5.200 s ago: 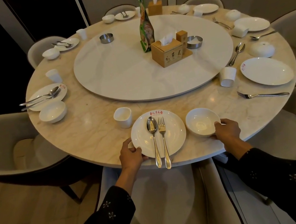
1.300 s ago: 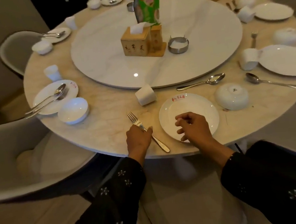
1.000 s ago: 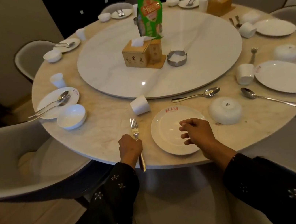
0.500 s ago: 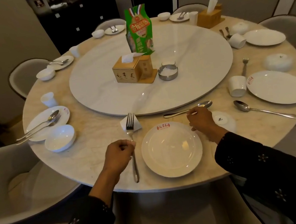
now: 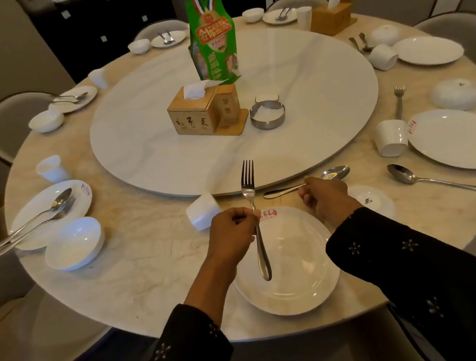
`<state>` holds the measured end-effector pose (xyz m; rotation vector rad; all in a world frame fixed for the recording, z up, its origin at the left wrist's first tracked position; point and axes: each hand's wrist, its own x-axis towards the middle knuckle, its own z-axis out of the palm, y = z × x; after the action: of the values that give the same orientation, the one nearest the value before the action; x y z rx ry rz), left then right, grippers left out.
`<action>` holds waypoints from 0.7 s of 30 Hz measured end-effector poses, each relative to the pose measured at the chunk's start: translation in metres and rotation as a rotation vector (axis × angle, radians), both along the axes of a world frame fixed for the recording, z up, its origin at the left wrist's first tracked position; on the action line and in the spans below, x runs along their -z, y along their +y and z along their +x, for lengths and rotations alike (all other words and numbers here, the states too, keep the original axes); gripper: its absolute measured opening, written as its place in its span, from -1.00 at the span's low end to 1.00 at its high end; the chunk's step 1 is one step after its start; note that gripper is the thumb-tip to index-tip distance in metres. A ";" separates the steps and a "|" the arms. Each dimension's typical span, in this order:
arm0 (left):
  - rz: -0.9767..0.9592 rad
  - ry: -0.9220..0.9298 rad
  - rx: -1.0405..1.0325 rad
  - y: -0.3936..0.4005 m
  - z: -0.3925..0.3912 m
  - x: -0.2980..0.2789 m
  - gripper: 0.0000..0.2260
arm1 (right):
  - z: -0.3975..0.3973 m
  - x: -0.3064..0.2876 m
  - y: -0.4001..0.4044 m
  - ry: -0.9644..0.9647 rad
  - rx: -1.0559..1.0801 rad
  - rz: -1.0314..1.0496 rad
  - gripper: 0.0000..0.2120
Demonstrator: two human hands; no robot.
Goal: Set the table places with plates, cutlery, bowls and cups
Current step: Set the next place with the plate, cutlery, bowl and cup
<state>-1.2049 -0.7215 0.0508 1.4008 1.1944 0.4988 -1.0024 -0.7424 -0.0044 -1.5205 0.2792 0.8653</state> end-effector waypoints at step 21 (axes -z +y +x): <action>-0.066 -0.043 0.014 0.013 -0.026 0.009 -0.89 | -0.010 -0.002 0.012 -0.127 0.123 -0.113 -0.93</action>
<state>-1.2307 -0.7089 0.0420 1.3358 1.1557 0.4734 -1.0126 -0.7301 -0.0027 -1.6378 0.3293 0.6629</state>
